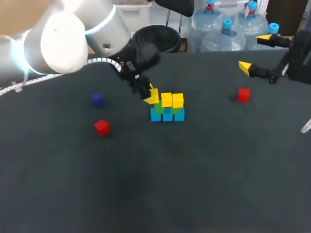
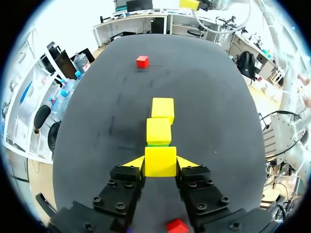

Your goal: Place the blue cubes, place green cubes on the blue cubes, place the yellow cubes on the green cubes, then place the red cubes on the yellow cubes, and place purple cube on the red cubes.

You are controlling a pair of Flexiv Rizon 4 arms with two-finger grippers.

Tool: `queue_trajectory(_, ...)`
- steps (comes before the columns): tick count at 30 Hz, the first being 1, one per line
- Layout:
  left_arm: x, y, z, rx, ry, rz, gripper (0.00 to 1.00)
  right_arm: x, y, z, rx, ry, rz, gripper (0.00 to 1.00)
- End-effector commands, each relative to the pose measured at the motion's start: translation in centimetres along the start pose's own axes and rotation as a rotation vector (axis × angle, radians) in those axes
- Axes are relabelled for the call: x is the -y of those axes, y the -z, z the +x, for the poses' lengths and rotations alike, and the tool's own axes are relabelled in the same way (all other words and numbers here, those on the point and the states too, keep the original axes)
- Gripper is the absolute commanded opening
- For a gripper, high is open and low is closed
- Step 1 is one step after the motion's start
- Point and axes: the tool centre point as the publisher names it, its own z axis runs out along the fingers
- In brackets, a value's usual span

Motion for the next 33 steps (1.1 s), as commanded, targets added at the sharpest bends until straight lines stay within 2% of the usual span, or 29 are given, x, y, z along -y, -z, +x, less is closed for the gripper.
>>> queue_trajectory(1,-0.5,-0.3,-0.5,-0.011,-0.004,0.014,0.00,0.0,0.1,0.0,0.000,0.000,0.000,1.00)
queue_trajectory(11,-0.7,-1.1,0.0,-0.031,-0.006,0.016,0.00,0.0,0.1,0.0,0.000,0.000,0.000,1.00)
queue_trajectory(33,-1.0,-2.0,0.0,-0.056,-0.048,0.008,0.00,0.0,0.1,0.0,0.000,0.000,0.000,1.00)
